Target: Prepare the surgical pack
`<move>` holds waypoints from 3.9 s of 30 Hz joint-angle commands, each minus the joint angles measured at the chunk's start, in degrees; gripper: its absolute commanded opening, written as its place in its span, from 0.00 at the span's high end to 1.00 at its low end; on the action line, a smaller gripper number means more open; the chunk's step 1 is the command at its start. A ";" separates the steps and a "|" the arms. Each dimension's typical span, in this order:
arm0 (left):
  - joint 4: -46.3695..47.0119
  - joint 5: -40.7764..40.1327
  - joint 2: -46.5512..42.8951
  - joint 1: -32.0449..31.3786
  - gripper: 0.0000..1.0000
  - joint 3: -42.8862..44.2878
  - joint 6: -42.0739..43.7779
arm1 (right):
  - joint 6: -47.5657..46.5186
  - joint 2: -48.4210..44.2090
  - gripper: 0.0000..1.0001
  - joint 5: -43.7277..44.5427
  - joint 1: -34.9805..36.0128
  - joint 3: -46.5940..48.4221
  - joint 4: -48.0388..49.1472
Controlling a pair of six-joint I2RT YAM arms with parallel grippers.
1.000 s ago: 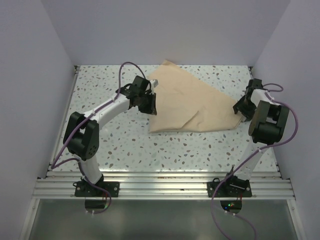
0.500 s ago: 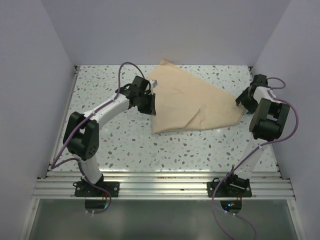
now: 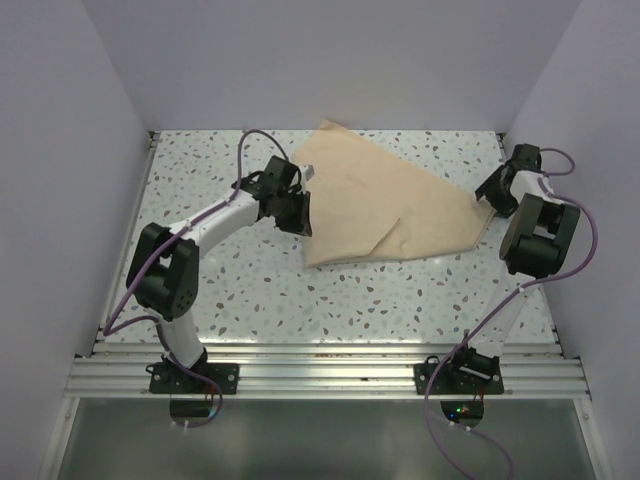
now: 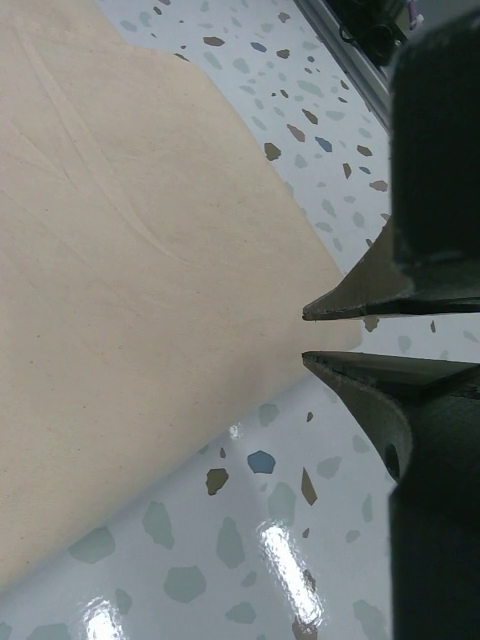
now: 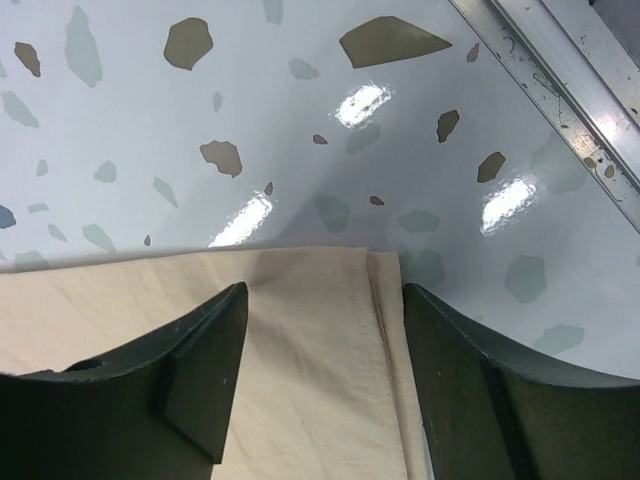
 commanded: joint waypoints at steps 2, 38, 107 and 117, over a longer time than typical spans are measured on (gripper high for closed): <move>0.94 0.05 -1.82 0.43 0.78 -0.47 -0.29 | -0.68 2.14 0.40 -2.36 -0.07 -0.45 -0.91; -2.49 -1.88 -0.93 6.49 0.82 3.41 -3.98 | -0.41 -17.81 1.00 -3.69 17.84 6.56 -15.23; -2.66 -6.37 -4.80 10.10 0.81 -9.09 -10.39 | 4.86 8.64 1.00 -9.66 61.01 24.06 -10.74; -1.61 2.67 -4.72 10.80 0.75 -4.08 -8.99 | 3.63 5.41 0.56 -16.93 54.79 30.57 -17.86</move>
